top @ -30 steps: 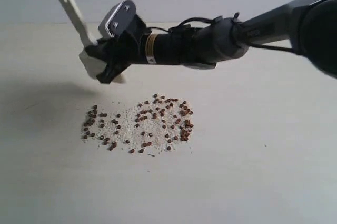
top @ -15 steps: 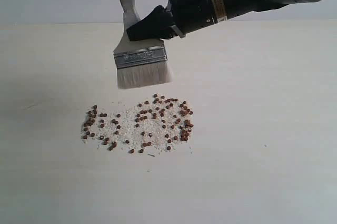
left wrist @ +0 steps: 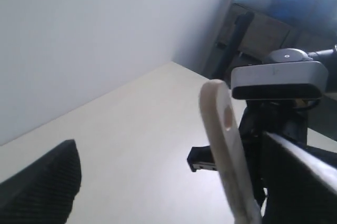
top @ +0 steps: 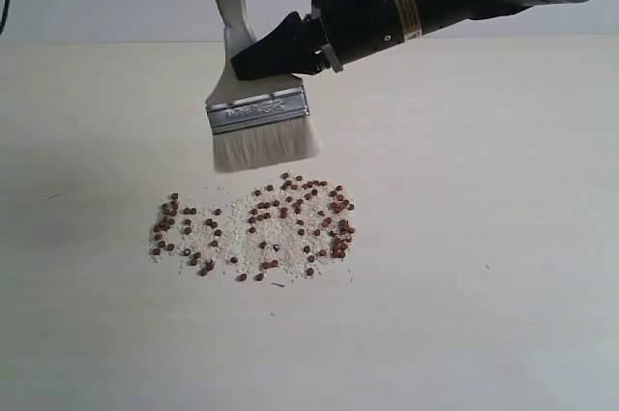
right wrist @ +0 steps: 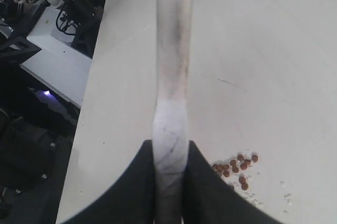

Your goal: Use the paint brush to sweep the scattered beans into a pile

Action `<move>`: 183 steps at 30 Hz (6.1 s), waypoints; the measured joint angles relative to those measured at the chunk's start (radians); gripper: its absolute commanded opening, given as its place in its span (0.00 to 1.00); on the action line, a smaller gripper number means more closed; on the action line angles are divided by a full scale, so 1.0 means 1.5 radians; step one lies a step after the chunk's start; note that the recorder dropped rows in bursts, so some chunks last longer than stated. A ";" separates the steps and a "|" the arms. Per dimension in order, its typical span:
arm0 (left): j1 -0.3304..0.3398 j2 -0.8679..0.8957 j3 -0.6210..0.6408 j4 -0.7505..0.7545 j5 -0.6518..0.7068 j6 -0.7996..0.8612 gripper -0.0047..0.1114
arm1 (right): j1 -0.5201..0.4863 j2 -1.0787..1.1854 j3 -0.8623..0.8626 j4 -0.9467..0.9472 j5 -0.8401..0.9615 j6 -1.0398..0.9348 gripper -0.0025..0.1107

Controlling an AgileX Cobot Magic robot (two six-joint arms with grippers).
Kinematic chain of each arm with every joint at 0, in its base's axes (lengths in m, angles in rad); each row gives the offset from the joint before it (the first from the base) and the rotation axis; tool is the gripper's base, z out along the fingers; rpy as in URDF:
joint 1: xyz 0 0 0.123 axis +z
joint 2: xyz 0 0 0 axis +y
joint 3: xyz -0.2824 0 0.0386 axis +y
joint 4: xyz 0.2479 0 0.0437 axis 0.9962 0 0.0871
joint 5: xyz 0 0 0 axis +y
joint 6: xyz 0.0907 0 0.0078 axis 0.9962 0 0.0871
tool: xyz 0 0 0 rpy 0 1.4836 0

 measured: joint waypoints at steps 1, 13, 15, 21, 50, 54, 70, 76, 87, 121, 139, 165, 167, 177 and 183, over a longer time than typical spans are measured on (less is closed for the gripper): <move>-0.009 0.000 0.000 -0.002 0.000 0.001 0.78 | 0.000 0.000 0.000 0.003 0.000 0.001 0.02; -0.075 0.000 0.000 -0.021 0.004 0.026 0.76 | 0.000 0.000 -0.001 0.021 0.000 0.001 0.02; -0.076 0.000 0.000 -0.025 0.004 0.026 0.68 | 0.000 0.000 -0.001 0.021 0.000 0.001 0.02; -0.076 0.000 0.000 -0.031 0.001 0.023 0.20 | 0.000 0.000 -0.001 0.020 -0.008 -0.001 0.02; -0.094 0.004 0.000 -0.029 0.010 -0.030 0.04 | -0.001 0.010 -0.002 0.083 -0.008 -0.110 0.25; -0.111 0.004 0.000 -0.024 0.001 -0.020 0.04 | -0.001 0.010 -0.002 0.104 -0.014 -0.118 0.25; -0.120 0.009 0.007 -0.022 -0.001 0.044 0.04 | -0.001 0.010 -0.002 0.167 -0.012 -0.164 0.25; -0.120 0.009 0.007 -0.024 -0.001 0.051 0.04 | -0.001 0.010 -0.002 0.179 -0.012 -0.175 0.25; -0.120 0.009 0.007 -0.024 -0.001 0.042 0.04 | -0.001 0.010 -0.002 0.168 -0.012 -0.290 0.12; -0.039 -0.026 0.020 -0.030 -0.289 -0.011 0.04 | -0.004 -0.085 -0.002 0.112 0.468 -0.350 0.02; -0.078 -0.559 0.474 -0.013 -0.741 -0.052 0.04 | -0.004 -0.184 -0.002 0.004 0.255 -0.098 0.02; -0.078 -1.095 0.816 -0.037 -0.717 -0.121 0.04 | -0.003 -0.185 -0.002 -0.001 0.252 -0.079 0.02; -0.078 -1.095 0.826 -0.031 -0.709 -0.108 0.04 | -0.003 -0.185 -0.002 -0.001 0.259 -0.090 0.02; -0.078 -1.095 0.844 -0.002 -0.719 -0.092 0.04 | -0.003 -0.185 -0.002 -0.001 0.295 -0.142 0.02; -0.078 -1.095 0.844 -0.002 -0.719 -0.092 0.04 | -0.003 -0.219 0.084 -0.001 0.367 -0.076 0.02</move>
